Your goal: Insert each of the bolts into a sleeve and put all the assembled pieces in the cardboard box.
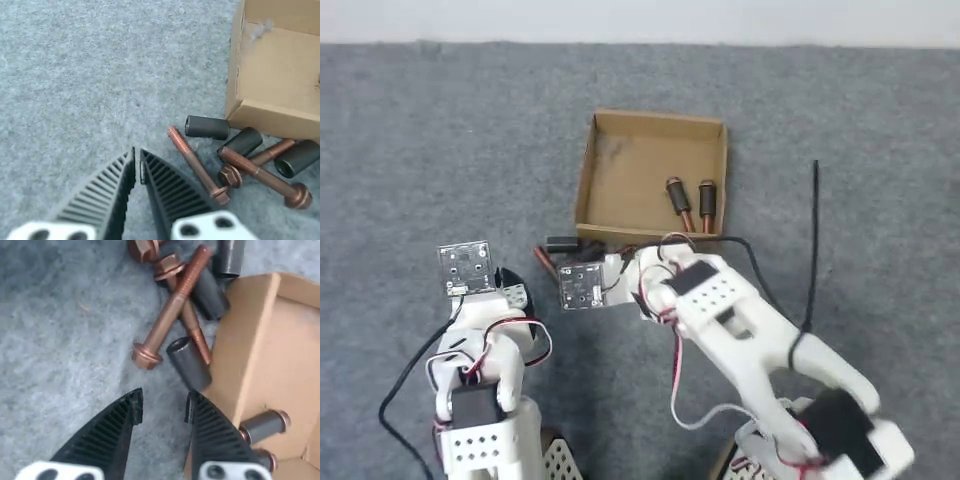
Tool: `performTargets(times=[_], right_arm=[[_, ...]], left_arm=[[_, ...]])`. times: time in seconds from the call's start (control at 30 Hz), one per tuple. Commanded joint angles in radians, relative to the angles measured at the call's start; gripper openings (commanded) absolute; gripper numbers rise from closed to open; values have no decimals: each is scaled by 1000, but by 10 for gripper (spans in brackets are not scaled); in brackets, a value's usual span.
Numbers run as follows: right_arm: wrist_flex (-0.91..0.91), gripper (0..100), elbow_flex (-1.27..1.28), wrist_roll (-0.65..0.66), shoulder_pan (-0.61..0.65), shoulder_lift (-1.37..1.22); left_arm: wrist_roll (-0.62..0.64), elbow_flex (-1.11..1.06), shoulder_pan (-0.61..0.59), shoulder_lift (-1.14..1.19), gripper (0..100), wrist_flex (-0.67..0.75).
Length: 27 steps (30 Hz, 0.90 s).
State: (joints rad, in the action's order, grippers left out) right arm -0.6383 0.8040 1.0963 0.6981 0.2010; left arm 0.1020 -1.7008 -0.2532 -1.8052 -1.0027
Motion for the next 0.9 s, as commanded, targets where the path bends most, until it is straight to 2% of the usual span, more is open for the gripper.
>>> performTargets(times=[0.0,0.17,0.47,0.7,0.87], right_arm=[[1,113,-117,48,2,-73],[-4,113,-222,61,-27,-174],[4,113,-262,173,-50,-219],[4,116,-265,173,-50,-229],[-4,116,-348,173,-61,-329]], left_arm=[[-9,16,-5,-8,12,9],[-40,16,-5,-8,12,11],[-69,16,-5,-8,12,11],[-69,16,-5,-8,12,11],[-69,16,-5,-8,12,11]])
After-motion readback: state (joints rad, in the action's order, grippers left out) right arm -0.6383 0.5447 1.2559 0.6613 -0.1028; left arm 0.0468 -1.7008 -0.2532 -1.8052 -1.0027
